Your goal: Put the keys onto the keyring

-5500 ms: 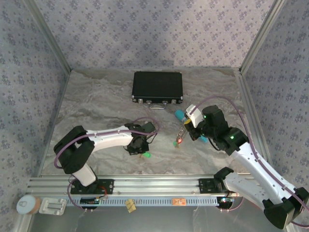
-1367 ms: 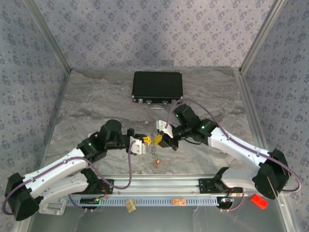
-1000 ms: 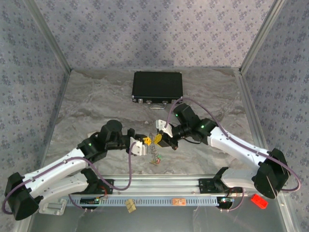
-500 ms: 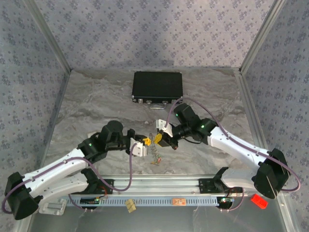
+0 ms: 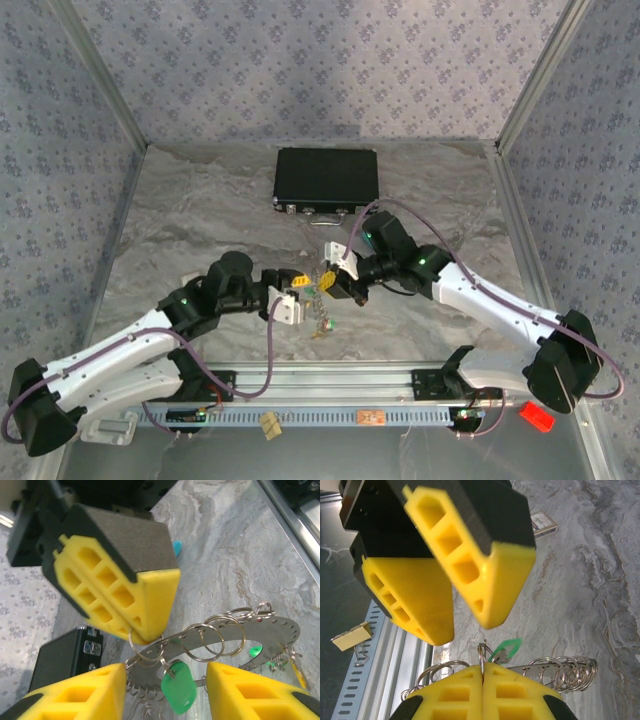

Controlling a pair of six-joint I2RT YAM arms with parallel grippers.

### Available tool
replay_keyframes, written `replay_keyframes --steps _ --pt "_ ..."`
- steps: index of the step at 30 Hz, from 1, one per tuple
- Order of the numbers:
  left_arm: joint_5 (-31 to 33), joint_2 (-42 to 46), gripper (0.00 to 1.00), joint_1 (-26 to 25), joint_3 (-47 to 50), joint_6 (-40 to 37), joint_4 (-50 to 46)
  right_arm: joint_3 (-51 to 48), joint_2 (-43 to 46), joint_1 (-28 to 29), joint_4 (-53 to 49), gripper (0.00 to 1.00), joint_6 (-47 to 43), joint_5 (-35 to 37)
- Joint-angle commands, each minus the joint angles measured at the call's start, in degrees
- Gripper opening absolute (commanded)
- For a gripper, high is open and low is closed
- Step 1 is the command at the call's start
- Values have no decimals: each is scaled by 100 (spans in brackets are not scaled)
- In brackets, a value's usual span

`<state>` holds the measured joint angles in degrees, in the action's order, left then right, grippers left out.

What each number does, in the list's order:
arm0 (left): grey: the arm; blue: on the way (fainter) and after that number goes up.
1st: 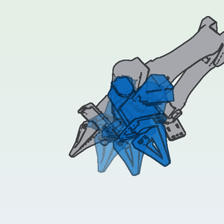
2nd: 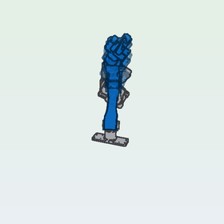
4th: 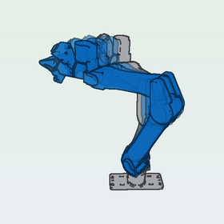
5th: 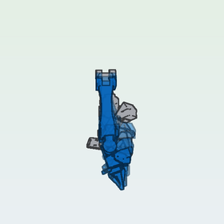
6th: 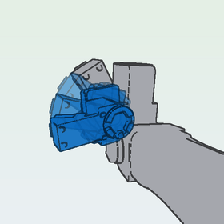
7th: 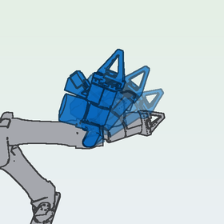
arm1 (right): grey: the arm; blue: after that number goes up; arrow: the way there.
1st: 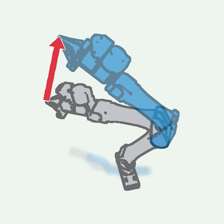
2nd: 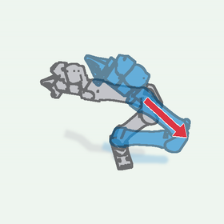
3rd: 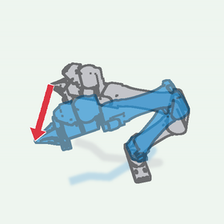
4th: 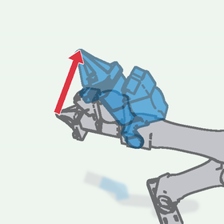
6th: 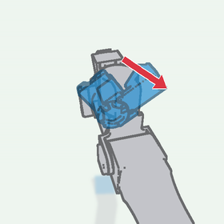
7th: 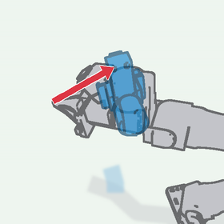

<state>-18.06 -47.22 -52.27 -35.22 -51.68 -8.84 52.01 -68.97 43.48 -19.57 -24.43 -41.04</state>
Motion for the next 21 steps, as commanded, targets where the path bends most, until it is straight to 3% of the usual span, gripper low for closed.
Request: replay_keyframes --steps 1,5,9,14,21 --pt "324 201 50 -1 -86 854 251 4 197 8 177 0 6 49" --pt "89 90 52 233 -419 2338 -119 -41 261 68 195 0 -142 213" --pt "-1066 -139 50 430 -628 3198 -661 -69 279 103 234 0 -182 276" --pt "-1472 -208 49 464 -416 3932 -162 -68 261 139 234 0 -204 278" --pt "-1551 -652 44 601 -535 4252 -73 -42 258 207 206 0 -222 302"
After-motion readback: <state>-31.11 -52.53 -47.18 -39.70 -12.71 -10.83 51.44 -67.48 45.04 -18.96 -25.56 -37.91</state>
